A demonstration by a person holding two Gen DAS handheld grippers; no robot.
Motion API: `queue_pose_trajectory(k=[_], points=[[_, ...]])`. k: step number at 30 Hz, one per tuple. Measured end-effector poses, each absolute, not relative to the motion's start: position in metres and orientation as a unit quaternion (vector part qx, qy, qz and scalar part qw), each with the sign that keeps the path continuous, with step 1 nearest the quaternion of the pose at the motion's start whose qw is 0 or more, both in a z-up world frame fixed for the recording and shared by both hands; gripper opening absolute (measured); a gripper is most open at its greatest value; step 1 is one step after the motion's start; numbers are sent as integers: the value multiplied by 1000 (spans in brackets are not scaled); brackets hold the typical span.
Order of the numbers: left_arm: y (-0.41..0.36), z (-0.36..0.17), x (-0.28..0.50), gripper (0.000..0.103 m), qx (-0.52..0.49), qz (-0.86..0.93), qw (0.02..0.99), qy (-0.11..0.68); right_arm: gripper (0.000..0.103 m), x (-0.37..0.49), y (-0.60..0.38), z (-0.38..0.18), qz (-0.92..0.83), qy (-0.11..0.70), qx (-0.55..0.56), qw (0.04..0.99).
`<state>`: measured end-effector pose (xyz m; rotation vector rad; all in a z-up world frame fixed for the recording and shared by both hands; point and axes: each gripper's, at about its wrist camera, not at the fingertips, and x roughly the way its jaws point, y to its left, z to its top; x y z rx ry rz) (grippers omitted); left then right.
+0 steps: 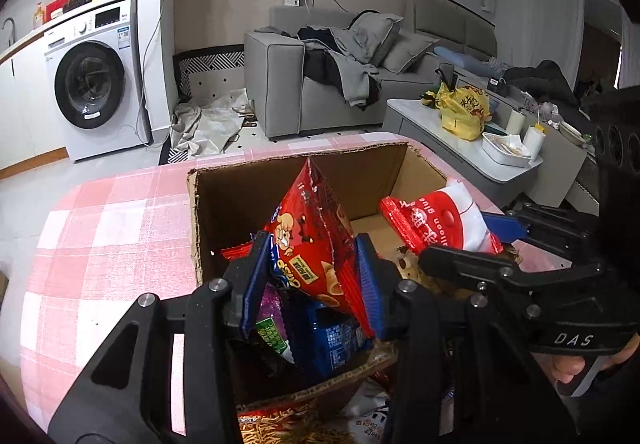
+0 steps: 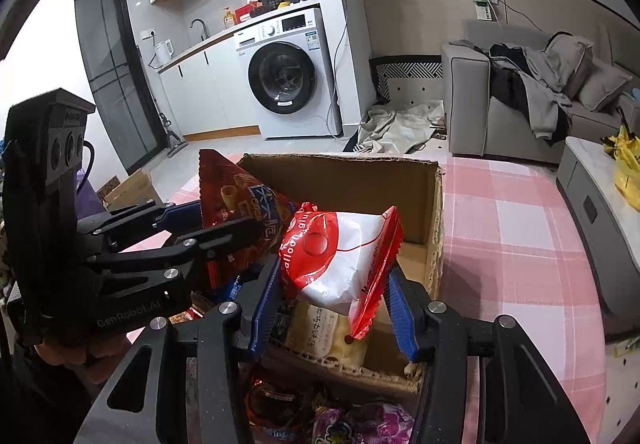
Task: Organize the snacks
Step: 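Open both tools to drop the cracker bag and white pack into the box, then move both tools back toward the remaining snack pile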
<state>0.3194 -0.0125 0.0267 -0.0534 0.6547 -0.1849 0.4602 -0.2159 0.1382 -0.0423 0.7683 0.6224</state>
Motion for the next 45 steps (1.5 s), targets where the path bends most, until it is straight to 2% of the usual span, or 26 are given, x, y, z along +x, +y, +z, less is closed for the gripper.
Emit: queue_pose_trajectory(k=[8,10,12,13,14,15,16,18,19,21,22,36,45], points=[[-19,11,337,39,-25,-92,937,337,50,467,-212,136,302,365,-31,880],[-19,10,337,40,-27,-94,936,337,53,462,-213,138,313,357,-29,879],[-18,11,336,48,-25,-95,933,346,55,452,-213,146,313,332,-37,889],[-17,13,333,59,-26,-98,932,348,57,447,-213,151,304,321,-49,895],[-15,15,331,69,-28,-95,933,345,66,443,-214,154,302,319,-49,897],[-12,20,326,73,-29,-89,936,339,76,439,-216,157,305,317,-45,897],[-10,23,321,81,-30,-84,938,334,81,435,-218,159,305,315,-43,898],[-4,31,308,83,-38,-85,941,324,94,427,-221,163,304,313,-47,898],[-1,34,302,87,-43,-82,942,322,95,425,-223,165,300,313,-49,900],[7,38,286,96,-50,-68,944,320,103,416,-227,168,287,311,-48,905],[10,40,278,102,-52,-62,945,316,103,412,-228,170,287,314,-48,904],[40,38,174,102,-47,-29,949,310,103,356,-255,164,276,334,-30,901],[49,17,144,102,-59,-30,944,324,103,343,-284,156,267,346,-9,899]])
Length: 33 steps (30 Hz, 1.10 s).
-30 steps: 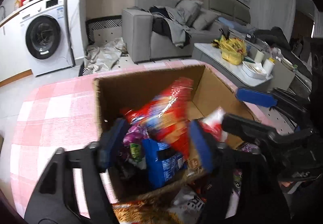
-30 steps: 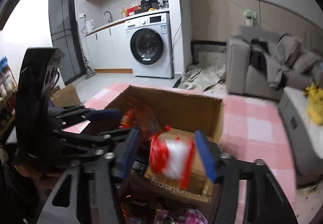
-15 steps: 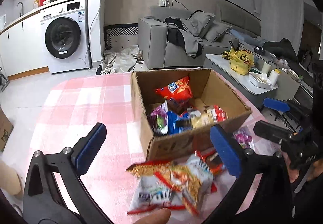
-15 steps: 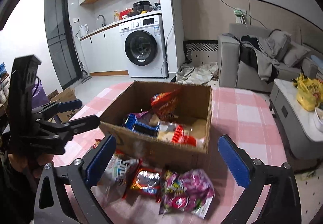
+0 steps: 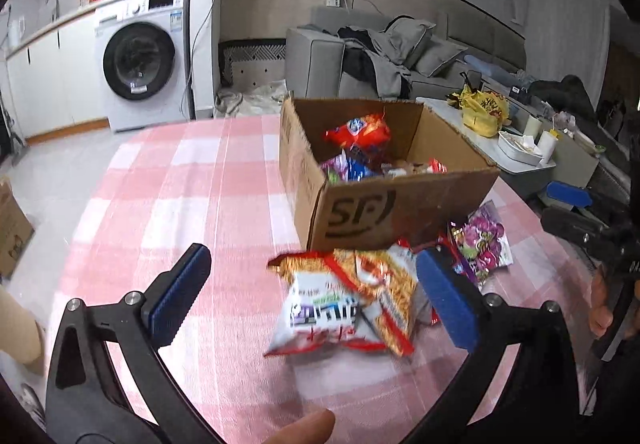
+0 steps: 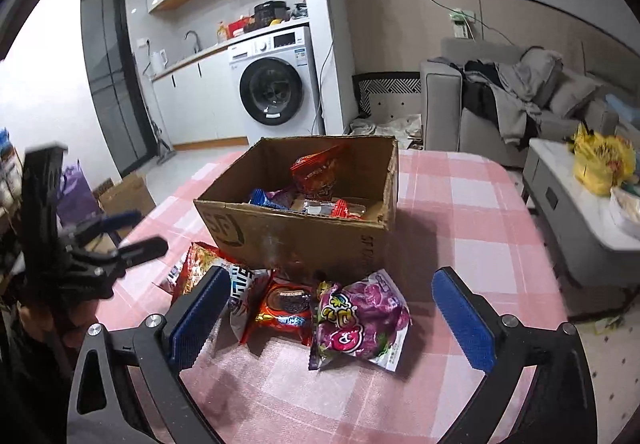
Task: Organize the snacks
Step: 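Move both tools back toward the remaining snack pile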
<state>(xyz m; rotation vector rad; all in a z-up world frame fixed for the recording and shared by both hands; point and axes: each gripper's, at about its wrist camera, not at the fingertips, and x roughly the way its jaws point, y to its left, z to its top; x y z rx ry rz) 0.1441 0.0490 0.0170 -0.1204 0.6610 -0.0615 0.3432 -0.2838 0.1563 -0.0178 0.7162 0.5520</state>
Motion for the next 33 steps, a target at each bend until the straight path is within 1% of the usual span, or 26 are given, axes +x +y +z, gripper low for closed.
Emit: queue_pose_trajectory(k=[16,33], points=[[51,-10,157,102,-13,0,937,348,103,363,-279,124,244,396,-24,885],[68,-18,163,102,-52,5,934,353,103,372,-284,98,239,433,-23,869]])
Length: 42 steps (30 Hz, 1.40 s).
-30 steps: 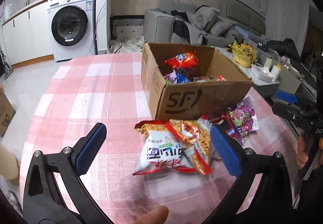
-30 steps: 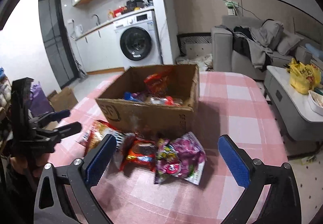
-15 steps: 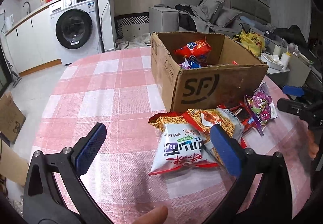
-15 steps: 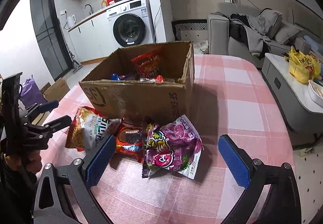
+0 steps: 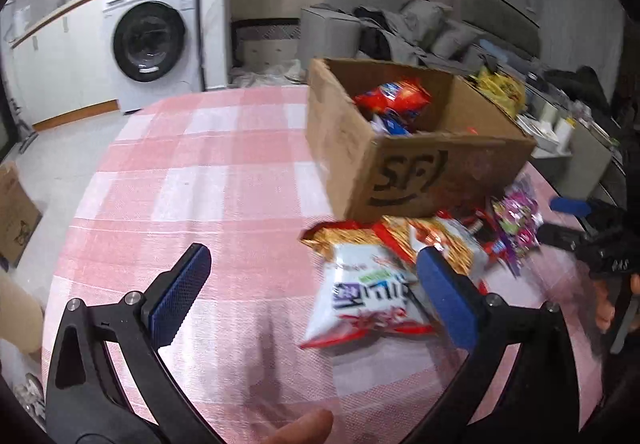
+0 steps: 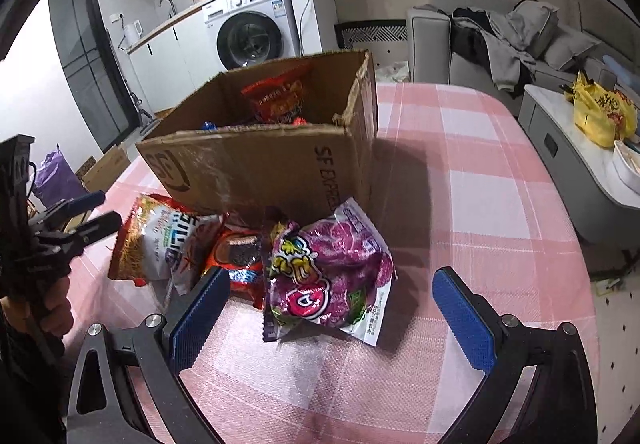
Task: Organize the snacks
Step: 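Move both tools back toward the remaining snack pile, then grasp the white noodle-snack bag with the left tool while the right tool grasps the purple candy bag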
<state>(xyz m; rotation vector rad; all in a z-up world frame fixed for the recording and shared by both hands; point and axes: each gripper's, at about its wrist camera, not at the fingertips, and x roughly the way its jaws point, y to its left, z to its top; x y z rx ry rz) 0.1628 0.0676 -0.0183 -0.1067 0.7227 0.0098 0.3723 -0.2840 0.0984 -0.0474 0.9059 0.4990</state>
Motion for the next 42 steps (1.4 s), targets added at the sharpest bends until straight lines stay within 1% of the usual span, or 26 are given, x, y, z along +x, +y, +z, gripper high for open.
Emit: queue_pose_trajectory(k=[7,19,26,42], points=[[74,-29,172,102,-63,8,925,374,103,377,-282,89,232,443,-22,866],[50,-47,179,102,-21,-12,912,410,103,382,-282,80,223,454,-16,862],[60,-58,193,103,-36,-6,902,430,103,384,-277,76,218,460,-28,860],[57,-62,204,103,-28,-10,897,441,102,397,-268,70,225,472,-27,852]])
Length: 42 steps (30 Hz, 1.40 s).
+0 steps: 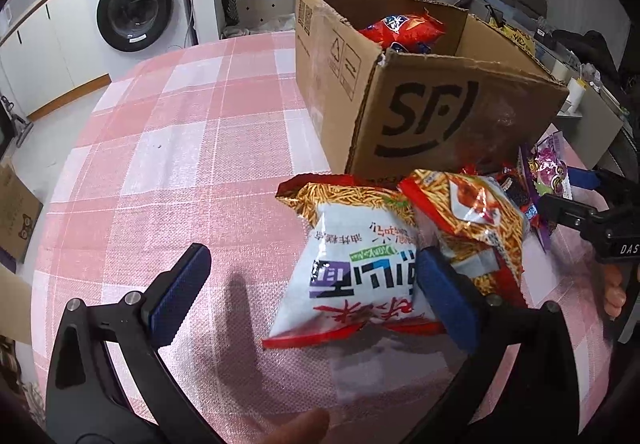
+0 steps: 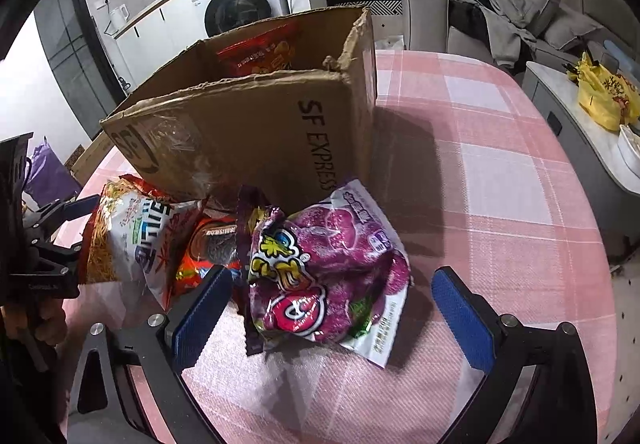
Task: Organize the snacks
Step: 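Grasp the white noodle-snack bag with the left tool while the right tool grasps the purple candy bag, then lift the noodle-snack bag and purple candy bag toward the SF box with both tools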
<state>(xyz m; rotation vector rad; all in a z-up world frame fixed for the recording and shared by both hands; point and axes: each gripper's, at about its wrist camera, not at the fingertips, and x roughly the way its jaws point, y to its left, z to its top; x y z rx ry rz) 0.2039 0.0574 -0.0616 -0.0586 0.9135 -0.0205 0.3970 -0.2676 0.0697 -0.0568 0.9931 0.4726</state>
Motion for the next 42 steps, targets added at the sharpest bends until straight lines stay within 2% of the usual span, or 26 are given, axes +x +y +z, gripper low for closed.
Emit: queue_pose_trajectory(k=[4,6,8,9,11,14,20,42], points=[[61,-64,204,101,-41,-16,896,441,96,399,-273,68,229,474,-18,850],[61,-65,204,95,-47,-27,896,441,87,400,-274,68,230,475,-18,850],[60,-65,204,81,-53,-45,895,441,82,400,-274,68,234,472,-18,849],[59,-65,204,78,-55,-52,895,440,78,399,-272,68,236,472,-20,849],[58,-65,202,60,-63,-71,894,438,72,397,-270,67,241,472,-25,848],[58,-67,201,50,-75,-85,892,438,64,394,-269,68,246,466,-32,849],[60,-65,191,48,-66,-79,895,434,59,384,-277,71,246,458,-38,854],[81,-18,133,48,-75,-56,925,367,59,350,-290,108,254,409,-11,877]])
